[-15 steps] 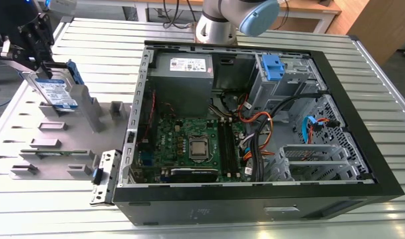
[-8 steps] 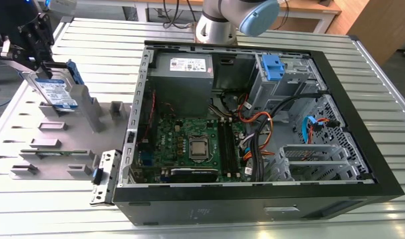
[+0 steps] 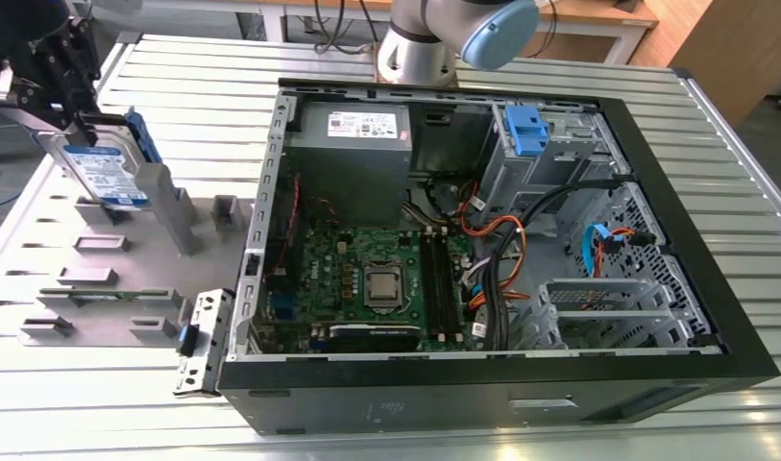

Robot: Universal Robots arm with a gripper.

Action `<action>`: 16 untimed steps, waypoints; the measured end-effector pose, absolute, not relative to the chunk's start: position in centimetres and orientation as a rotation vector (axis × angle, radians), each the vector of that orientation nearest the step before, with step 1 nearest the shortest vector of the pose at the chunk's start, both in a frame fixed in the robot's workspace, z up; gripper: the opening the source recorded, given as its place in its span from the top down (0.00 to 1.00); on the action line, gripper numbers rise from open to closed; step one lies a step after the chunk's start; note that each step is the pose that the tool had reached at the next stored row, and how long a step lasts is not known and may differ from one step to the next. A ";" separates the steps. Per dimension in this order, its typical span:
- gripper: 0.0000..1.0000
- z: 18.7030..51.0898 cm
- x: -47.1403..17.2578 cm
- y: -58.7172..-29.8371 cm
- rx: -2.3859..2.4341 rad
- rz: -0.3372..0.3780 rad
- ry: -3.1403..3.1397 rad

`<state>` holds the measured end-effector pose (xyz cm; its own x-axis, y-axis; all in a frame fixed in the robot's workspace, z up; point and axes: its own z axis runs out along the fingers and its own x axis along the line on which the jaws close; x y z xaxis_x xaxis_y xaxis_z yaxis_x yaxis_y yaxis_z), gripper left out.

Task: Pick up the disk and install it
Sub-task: 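Pick up the disk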

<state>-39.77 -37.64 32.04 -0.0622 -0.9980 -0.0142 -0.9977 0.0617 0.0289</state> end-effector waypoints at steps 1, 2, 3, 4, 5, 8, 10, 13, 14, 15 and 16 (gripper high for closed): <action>0.65 32.2 -39.8 -37.6 2.145 -0.048 -2.282; 0.65 32.4 -39.8 -37.6 2.145 -0.048 -2.282; 0.65 32.6 -39.8 -37.6 2.145 -0.048 -2.282; 0.65 32.7 -39.8 -37.6 2.145 -0.048 -2.282; 0.65 32.7 -39.8 -37.6 2.145 -0.048 -2.282; 0.65 32.7 -39.8 -37.6 2.145 -0.048 -2.282; 0.65 32.7 -39.8 -37.6 2.145 -0.048 -2.282; 0.65 32.7 -39.8 -37.6 2.145 -0.048 -2.282; 0.65 32.8 -39.8 -37.6 2.144 -0.048 -2.282; 0.65 32.8 -39.8 -37.6 2.145 -0.048 -2.282; 0.65 32.9 -39.8 -37.6 2.145 -0.048 -2.282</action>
<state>-39.77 -37.63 32.86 -0.0622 -0.9980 -0.0142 -0.9977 0.0618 0.0289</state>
